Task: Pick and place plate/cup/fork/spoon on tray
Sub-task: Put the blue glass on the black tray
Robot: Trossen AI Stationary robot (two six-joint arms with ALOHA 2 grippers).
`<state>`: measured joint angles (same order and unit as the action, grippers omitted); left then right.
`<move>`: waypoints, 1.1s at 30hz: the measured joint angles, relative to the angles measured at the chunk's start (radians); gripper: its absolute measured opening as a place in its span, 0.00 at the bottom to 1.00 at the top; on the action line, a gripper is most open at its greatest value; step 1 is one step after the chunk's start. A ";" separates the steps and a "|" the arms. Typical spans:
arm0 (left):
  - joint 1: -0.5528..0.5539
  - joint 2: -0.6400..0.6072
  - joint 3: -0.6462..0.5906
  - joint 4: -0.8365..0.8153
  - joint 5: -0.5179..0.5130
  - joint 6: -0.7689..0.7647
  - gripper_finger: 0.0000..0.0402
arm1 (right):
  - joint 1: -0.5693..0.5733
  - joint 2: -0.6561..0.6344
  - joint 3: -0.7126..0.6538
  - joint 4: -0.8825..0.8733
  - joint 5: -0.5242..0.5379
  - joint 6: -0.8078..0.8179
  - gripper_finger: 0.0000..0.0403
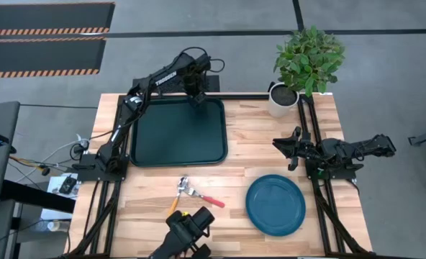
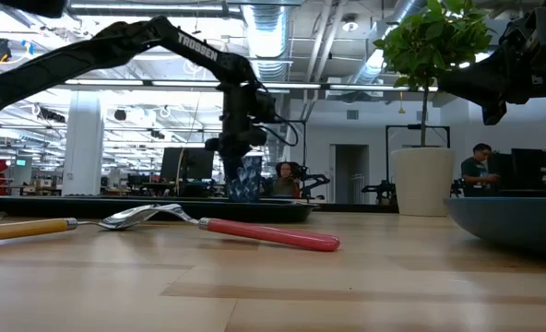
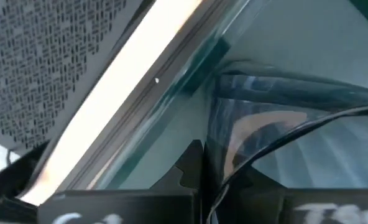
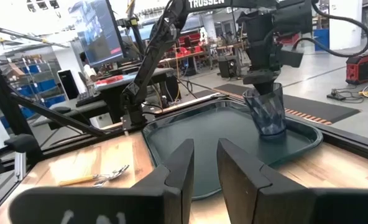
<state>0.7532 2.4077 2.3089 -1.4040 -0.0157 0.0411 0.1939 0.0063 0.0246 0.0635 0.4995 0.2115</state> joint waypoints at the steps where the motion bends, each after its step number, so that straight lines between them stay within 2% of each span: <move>1: 0.000 0.000 0.000 0.010 0.004 0.001 0.00 | 0.000 0.000 0.000 0.000 0.000 0.000 0.24; 28: -0.040 0.001 0.011 0.055 0.014 0.041 0.00 | 0.000 0.000 0.000 -0.004 0.000 -0.001 0.24; 33: -0.045 0.001 0.010 0.069 0.004 0.030 0.06 | 0.000 0.000 0.000 -0.004 0.000 -0.001 0.24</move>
<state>0.7085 2.4088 2.3184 -1.3347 -0.0117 0.0715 0.1938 0.0063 0.0246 0.0597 0.4995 0.2104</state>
